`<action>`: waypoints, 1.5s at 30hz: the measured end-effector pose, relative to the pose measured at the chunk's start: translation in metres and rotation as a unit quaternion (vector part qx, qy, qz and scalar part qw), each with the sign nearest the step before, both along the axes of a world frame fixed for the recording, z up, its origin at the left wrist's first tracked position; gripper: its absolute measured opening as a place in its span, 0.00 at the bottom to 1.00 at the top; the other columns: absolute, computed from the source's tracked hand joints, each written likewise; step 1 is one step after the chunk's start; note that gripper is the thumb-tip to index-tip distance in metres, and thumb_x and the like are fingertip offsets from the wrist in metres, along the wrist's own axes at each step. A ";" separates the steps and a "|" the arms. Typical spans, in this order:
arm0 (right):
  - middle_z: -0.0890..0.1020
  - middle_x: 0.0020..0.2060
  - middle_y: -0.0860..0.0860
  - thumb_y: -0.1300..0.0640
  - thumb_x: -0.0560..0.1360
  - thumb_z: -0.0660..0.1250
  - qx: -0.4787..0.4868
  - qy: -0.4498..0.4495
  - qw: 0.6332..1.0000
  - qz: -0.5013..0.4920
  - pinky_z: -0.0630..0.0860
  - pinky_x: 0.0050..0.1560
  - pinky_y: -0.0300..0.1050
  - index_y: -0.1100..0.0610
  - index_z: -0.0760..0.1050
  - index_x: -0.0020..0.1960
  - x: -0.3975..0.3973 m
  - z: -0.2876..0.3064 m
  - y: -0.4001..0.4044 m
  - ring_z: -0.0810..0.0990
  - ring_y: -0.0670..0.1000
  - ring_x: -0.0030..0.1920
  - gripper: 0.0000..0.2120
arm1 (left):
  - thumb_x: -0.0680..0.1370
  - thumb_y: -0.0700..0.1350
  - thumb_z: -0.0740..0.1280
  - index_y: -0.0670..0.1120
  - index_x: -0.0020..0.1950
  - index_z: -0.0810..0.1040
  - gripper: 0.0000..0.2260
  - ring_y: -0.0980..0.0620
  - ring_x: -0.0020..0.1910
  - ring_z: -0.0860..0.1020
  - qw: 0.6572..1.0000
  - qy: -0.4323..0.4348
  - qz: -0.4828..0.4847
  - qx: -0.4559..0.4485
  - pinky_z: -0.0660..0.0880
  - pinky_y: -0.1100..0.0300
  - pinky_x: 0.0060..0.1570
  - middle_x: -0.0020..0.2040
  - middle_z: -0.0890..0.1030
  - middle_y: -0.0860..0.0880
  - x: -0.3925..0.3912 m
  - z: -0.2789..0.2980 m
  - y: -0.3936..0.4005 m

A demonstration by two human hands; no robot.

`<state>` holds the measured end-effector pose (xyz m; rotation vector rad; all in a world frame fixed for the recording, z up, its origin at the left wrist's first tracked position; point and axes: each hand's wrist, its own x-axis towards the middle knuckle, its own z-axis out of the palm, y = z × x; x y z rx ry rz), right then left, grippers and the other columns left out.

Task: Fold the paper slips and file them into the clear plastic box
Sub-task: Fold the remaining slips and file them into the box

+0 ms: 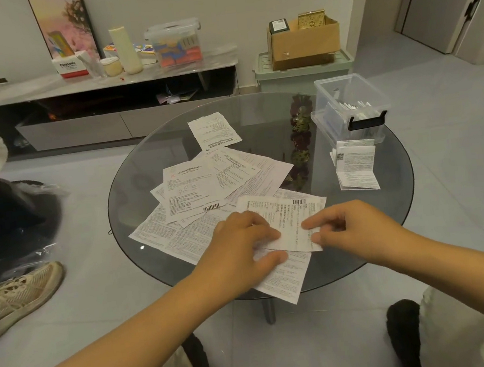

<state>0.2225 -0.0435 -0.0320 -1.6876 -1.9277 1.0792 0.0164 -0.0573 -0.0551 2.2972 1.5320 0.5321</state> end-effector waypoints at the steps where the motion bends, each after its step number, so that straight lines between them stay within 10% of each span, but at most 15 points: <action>1: 0.83 0.47 0.48 0.61 0.74 0.68 -0.020 0.028 0.999 -0.004 0.76 0.43 0.33 0.52 0.81 0.54 0.000 0.002 -0.002 0.80 0.46 0.45 0.11 | 0.72 0.58 0.69 0.53 0.60 0.79 0.18 0.58 0.58 0.68 1.000 0.000 -0.012 0.008 0.62 0.59 0.62 0.57 0.73 0.57 0.001 -0.001 -0.001; 10: 0.84 0.33 0.44 0.66 0.72 0.69 -0.134 0.202 0.970 -0.029 0.70 0.29 0.28 0.55 0.83 0.47 -0.007 0.015 -0.020 0.74 0.38 0.25 0.09 | 0.73 0.60 0.62 0.53 0.54 0.82 0.17 0.52 0.45 0.77 0.991 0.065 -0.073 0.089 0.73 0.59 0.39 0.47 0.81 0.54 0.007 0.001 -0.005; 16: 0.76 0.46 0.41 0.55 0.70 0.71 0.076 -0.035 0.994 0.074 0.69 0.38 0.26 0.42 0.77 0.53 -0.002 0.014 -0.015 0.73 0.35 0.40 0.14 | 0.74 0.52 0.59 0.52 0.48 0.85 0.15 0.52 0.38 0.81 0.984 0.059 -0.088 0.141 0.75 0.62 0.27 0.42 0.83 0.54 0.003 -0.003 -0.006; 25: 0.74 0.47 0.37 0.49 0.70 0.71 0.166 -0.117 0.972 0.120 0.59 0.58 0.38 0.43 0.80 0.44 0.003 0.011 -0.002 0.64 0.43 0.54 0.04 | 0.76 0.46 0.63 0.47 0.53 0.83 0.11 0.63 0.54 0.75 0.990 -0.127 -0.046 0.034 0.69 0.75 0.53 0.52 0.80 0.58 -0.008 -0.001 -0.011; 31: 0.82 0.45 0.43 0.53 0.72 0.70 0.121 -0.004 0.990 0.069 0.77 0.49 0.44 0.51 0.78 0.45 -0.006 0.005 0.008 0.79 0.45 0.47 0.03 | 0.77 0.43 0.66 0.53 0.50 0.77 0.06 0.64 0.46 0.76 0.978 -0.197 0.062 -0.036 0.68 0.74 0.44 0.47 0.79 0.57 -0.007 0.001 -0.009; 36: 0.77 0.46 0.38 0.54 0.71 0.71 0.100 0.049 0.993 0.027 0.77 0.42 0.35 0.46 0.68 0.54 -0.018 -0.010 0.017 0.78 0.41 0.46 0.16 | 0.75 0.42 0.69 0.53 0.62 0.68 0.18 0.68 0.40 0.76 0.973 -0.189 0.106 -0.078 0.69 0.79 0.39 0.48 0.73 0.62 0.001 0.006 -0.005; 40: 0.75 0.54 0.45 0.50 0.68 0.74 0.100 0.005 0.995 0.015 0.78 0.52 0.48 0.47 0.63 0.62 -0.027 -0.021 0.020 0.75 0.48 0.54 0.28 | 0.75 0.43 0.70 0.57 0.75 0.50 0.37 0.59 0.49 0.75 0.975 -0.163 0.112 -0.099 0.72 0.73 0.45 0.60 0.69 0.56 0.004 0.002 -0.001; 45: 0.66 0.46 0.40 0.44 0.66 0.74 0.124 -0.067 0.990 0.005 0.69 0.62 0.53 0.46 0.57 0.71 -0.029 -0.026 0.022 0.68 0.51 0.59 0.40 | 0.76 0.43 0.68 0.60 0.74 0.52 0.35 0.54 0.61 0.68 0.986 -0.107 0.098 -0.088 0.68 0.67 0.57 0.66 0.61 0.54 0.003 0.001 0.003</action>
